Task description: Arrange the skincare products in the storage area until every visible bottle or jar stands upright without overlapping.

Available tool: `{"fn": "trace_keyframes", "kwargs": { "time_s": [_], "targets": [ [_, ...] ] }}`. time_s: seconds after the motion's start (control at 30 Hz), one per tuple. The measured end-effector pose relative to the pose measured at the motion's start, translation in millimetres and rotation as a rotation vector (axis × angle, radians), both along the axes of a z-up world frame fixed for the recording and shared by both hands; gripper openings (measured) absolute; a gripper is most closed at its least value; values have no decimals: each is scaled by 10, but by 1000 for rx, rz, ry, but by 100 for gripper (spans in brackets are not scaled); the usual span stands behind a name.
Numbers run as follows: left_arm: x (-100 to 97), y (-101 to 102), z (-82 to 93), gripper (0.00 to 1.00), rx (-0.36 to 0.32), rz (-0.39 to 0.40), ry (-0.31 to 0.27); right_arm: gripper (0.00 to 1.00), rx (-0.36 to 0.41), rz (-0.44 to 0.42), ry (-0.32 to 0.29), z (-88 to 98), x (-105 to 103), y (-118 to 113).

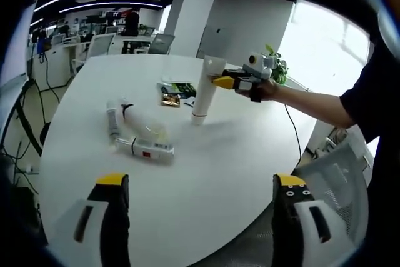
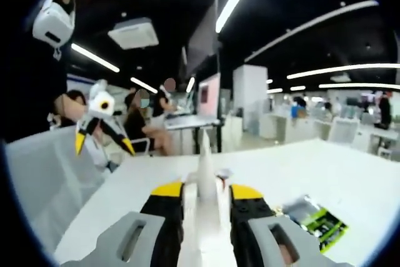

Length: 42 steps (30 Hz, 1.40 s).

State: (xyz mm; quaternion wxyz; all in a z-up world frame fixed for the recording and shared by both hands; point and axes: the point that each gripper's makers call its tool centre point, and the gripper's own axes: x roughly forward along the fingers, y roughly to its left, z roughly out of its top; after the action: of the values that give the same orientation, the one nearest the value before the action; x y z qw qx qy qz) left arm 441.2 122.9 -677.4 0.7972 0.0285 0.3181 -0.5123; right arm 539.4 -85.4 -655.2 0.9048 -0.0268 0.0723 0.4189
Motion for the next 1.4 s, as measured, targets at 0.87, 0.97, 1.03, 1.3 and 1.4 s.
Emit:
{"fn": "trace_keyframes", "kwargs": {
  "time_s": [0.87,0.97,1.03,1.3,1.4],
  "targets": [
    [-52,151,451,90,-6,15,-21,61,-123,-296,246,46,-770,-215],
    [-98,187,472,92,-5,16,-9,66,-153,-323,254,92,-889,-178],
    [-133,209,477,93,-4,20,-2,67,-184,-387,273,85,-966,-231],
    [-181,248,530,95,-5,25,12,77,-101,-438,306,229,-1329,-49],
    [-150,280,585,96,-8,36,0,81,-95,-471,304,271,-1389,-64]
  ]
}}
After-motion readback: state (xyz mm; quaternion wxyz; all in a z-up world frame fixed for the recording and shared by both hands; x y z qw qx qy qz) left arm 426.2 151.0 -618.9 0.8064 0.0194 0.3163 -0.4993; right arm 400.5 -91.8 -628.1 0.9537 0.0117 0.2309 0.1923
